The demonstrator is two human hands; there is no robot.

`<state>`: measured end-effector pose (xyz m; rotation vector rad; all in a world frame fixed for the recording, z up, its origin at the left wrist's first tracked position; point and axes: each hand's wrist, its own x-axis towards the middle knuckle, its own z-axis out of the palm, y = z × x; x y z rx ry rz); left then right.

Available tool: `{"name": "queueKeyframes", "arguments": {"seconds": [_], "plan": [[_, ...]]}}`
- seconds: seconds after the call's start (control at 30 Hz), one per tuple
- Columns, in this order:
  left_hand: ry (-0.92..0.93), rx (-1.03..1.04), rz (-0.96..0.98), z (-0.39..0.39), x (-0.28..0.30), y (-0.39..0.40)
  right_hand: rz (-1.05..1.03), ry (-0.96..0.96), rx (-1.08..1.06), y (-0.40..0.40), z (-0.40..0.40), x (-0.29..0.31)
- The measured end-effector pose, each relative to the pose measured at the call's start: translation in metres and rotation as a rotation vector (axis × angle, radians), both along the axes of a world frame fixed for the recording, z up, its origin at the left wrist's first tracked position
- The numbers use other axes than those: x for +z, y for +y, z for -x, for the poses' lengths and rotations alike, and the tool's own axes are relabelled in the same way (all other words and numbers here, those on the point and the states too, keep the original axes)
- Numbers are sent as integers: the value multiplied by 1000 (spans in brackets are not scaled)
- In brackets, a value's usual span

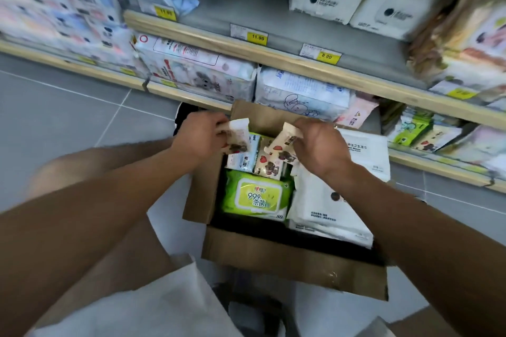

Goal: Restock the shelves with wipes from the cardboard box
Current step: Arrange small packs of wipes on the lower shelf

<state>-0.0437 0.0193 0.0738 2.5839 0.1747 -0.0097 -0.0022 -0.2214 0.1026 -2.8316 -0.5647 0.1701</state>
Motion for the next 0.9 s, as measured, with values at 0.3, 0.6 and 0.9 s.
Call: {"name": "queueKeyframes", "arguments": {"seconds": [0.3,0.6,0.9], "plan": [[-187,-24,86,-10,93,-74,-94,-220,-111,-90,2,65],[-276,-244,115,-50,120,-200,-65,-324,-275,-219,0,80],[-211,-399,89,-99,80,-318,19,-348,-457,-338,-7,30]]}}
